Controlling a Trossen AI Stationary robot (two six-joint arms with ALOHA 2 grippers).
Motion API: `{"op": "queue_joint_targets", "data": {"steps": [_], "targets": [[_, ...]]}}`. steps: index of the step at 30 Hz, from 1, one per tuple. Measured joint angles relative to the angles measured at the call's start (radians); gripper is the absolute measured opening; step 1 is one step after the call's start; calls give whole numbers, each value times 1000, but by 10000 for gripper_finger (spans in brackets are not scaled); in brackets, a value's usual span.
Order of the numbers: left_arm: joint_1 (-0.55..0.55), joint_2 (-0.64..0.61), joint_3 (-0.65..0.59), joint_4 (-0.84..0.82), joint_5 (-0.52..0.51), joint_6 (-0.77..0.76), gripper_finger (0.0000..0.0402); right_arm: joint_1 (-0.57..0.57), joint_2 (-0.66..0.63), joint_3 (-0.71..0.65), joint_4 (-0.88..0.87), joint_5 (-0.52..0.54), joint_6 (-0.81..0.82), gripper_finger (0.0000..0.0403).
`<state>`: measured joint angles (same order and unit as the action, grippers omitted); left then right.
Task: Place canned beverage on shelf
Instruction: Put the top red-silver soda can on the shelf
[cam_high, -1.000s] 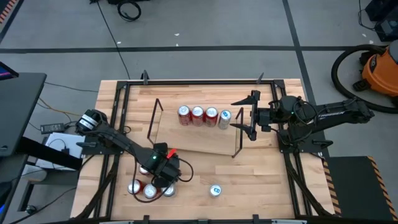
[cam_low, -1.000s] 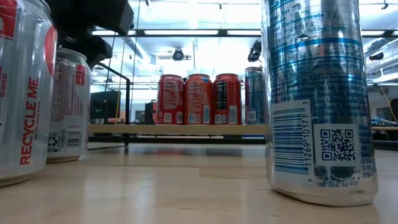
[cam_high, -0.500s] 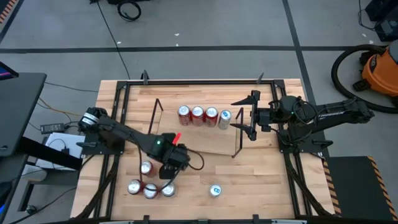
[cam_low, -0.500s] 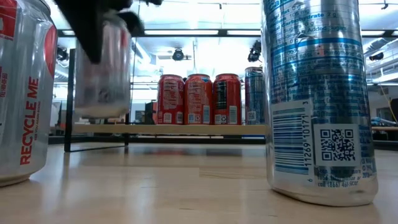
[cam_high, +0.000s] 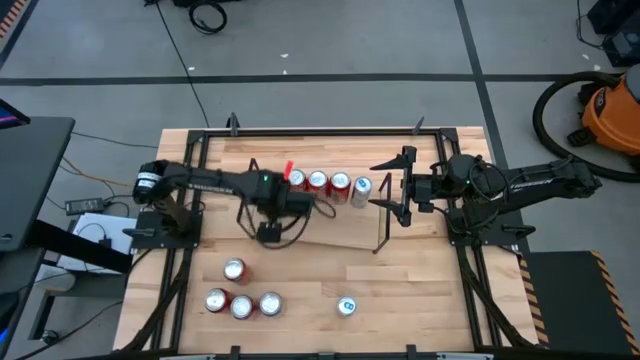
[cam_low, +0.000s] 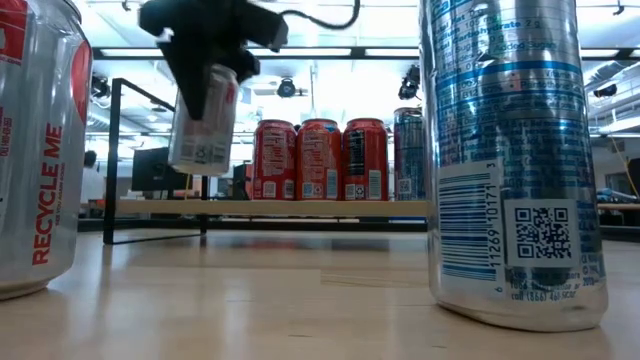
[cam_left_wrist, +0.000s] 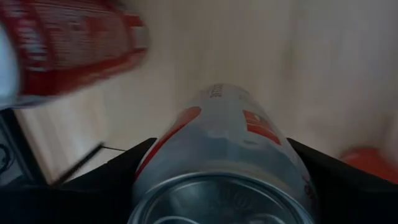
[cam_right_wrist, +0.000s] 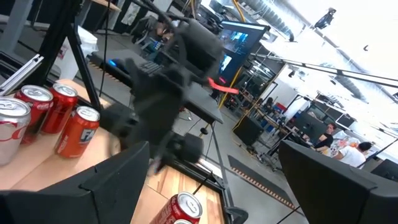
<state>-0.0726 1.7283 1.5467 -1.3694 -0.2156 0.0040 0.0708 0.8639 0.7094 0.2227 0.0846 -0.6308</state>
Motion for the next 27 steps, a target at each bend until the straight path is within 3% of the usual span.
{"op": "queue_joint_targets", "data": {"steps": [15, 27], "targets": [[204, 0, 0, 6, 4, 176, 324, 0, 1, 0, -23, 25, -1, 368], [222, 0, 0, 14, 39, 164, 325, 0, 1, 0, -36, 26, 7, 368]]}}
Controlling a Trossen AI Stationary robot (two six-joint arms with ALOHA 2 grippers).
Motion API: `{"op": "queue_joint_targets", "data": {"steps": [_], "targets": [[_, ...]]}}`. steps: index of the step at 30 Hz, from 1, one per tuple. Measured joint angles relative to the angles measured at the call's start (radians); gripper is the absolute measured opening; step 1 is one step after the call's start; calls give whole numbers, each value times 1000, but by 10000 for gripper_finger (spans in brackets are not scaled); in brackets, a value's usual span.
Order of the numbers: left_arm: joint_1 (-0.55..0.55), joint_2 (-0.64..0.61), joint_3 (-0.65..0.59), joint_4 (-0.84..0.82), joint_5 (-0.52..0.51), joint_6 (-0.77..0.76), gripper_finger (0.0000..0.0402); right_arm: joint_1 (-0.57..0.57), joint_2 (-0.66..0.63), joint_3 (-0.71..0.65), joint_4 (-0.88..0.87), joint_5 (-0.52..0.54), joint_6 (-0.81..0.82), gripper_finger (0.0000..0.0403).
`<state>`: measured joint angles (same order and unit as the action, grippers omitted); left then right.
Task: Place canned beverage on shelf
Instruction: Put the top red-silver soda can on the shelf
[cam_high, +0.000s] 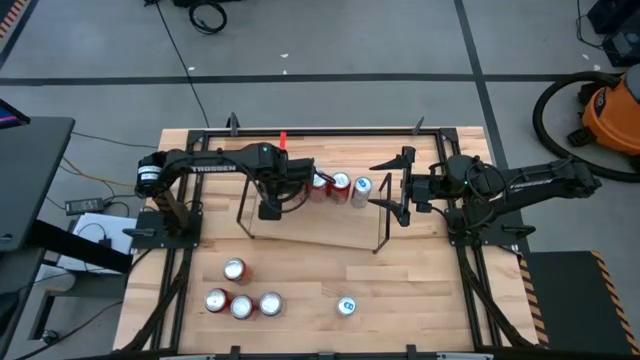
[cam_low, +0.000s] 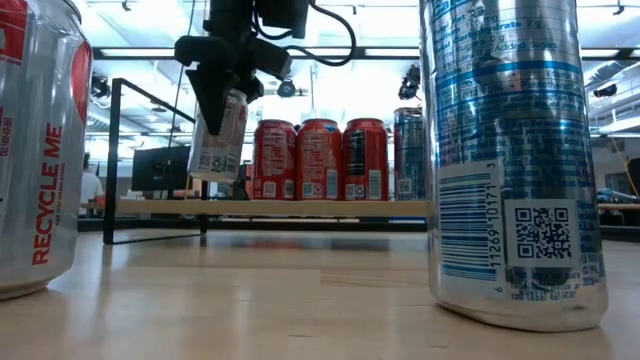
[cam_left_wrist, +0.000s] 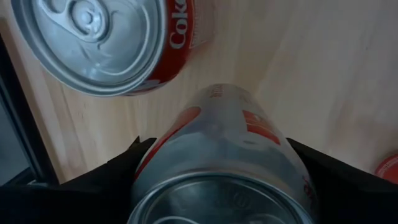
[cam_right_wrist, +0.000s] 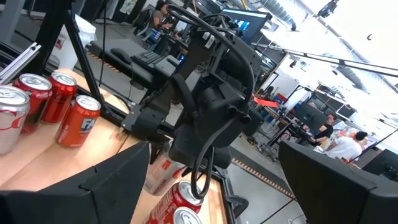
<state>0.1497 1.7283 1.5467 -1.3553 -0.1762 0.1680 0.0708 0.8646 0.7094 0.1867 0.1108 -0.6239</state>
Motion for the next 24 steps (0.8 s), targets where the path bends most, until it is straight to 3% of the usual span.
{"op": "queue_joint_targets", "data": {"steps": [10, 18, 24], "targets": [[32, -3, 0, 12, -11, 9, 325, 7, 0, 0, 0, 0, 11, 368], [81, -11, -117, 125, 15, 50, 325, 21, -1, 0, 1, 2, 2, 368], [122, -13, -133, 160, 16, 90, 325, 21, -1, 0, 3, 5, -1, 368]]}}
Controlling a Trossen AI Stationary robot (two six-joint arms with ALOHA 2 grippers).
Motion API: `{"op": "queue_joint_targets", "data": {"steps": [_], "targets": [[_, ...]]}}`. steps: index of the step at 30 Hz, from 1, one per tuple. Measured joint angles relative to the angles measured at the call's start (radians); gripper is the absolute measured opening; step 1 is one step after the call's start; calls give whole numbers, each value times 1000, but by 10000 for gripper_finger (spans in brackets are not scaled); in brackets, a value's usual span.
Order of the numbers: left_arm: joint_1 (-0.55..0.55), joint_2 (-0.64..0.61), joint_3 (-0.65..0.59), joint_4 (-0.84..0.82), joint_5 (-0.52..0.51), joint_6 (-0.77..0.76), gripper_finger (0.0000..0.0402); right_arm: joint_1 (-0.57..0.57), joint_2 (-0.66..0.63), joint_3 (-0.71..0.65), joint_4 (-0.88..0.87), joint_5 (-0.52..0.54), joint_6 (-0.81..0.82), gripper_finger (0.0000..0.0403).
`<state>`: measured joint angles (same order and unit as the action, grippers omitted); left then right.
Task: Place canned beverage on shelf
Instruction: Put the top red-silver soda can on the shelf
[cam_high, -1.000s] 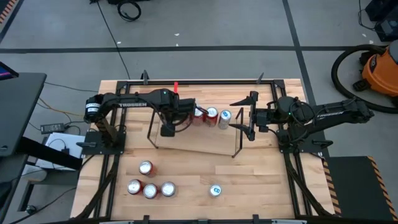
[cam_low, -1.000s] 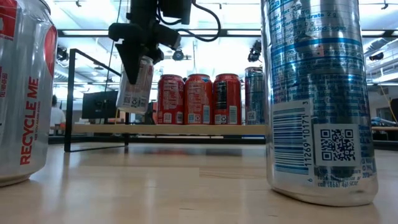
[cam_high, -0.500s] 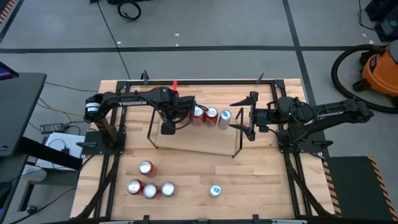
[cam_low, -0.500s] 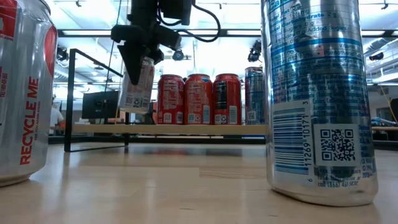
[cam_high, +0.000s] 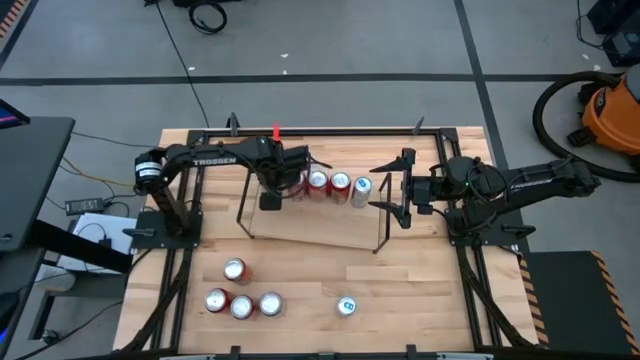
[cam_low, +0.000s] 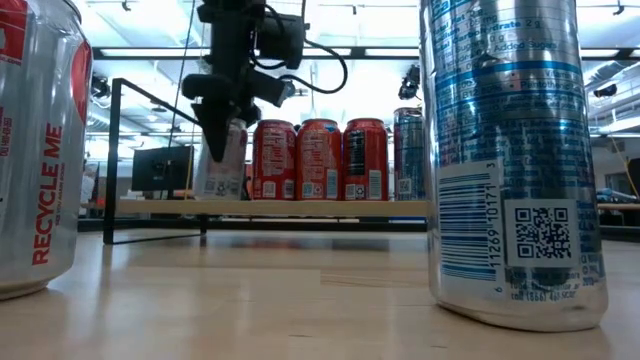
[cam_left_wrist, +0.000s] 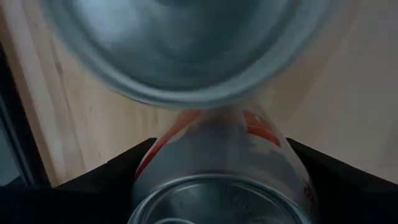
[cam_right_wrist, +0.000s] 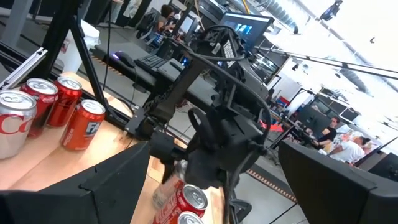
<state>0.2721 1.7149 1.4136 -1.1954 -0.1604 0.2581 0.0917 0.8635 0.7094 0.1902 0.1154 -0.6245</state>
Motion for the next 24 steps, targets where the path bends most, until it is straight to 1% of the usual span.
{"op": "queue_joint_targets", "data": {"steps": [7, 14, 18, 24], "targets": [[51, -5, -2, 4, 0, 19, 325, 0, 0, 0, -2, 0, -2, 368], [57, -5, -2, 19, 6, 25, 328, 0, 0, 0, 0, 0, -3, 368], [55, -5, -2, 33, 7, 6, 344, 0, 0, 0, 3, 0, -3, 368], [55, -5, -2, 33, 5, -35, 382, 0, 0, 0, 3, 0, -3, 368]]}}
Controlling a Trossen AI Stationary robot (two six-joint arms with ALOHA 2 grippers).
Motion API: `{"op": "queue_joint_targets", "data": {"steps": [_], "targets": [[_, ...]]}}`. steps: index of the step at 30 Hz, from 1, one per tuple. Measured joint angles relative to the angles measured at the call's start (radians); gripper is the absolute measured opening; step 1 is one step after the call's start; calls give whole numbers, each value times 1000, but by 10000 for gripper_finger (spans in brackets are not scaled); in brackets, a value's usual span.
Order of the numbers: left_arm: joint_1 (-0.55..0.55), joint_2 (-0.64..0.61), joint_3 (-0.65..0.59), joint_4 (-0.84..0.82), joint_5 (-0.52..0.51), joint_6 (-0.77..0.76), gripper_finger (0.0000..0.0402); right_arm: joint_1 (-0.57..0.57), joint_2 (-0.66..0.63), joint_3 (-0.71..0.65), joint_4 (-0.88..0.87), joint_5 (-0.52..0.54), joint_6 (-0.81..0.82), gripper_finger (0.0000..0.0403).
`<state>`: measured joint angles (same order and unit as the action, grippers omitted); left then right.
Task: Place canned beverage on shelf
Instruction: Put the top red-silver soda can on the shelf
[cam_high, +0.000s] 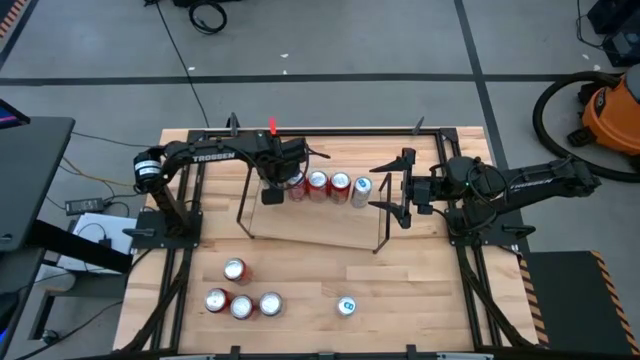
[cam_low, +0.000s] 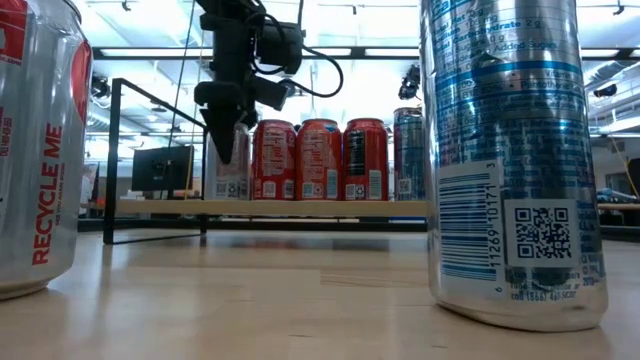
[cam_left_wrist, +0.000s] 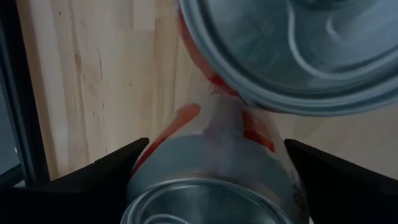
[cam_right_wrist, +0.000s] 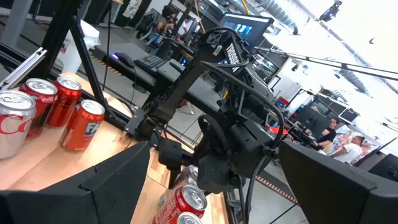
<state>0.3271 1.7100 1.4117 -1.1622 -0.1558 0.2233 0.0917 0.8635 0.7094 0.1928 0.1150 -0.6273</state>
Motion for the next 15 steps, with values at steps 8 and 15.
{"op": "queue_joint_targets", "data": {"steps": [8, 15], "targets": [[0, 0, 14, -29, -17, -3, 398, 0, 0, 0, 0, 0, -1, 368], [-1, 0, 78, -69, -25, -12, 398, 0, 0, 0, 0, 0, -3, 368]]}}
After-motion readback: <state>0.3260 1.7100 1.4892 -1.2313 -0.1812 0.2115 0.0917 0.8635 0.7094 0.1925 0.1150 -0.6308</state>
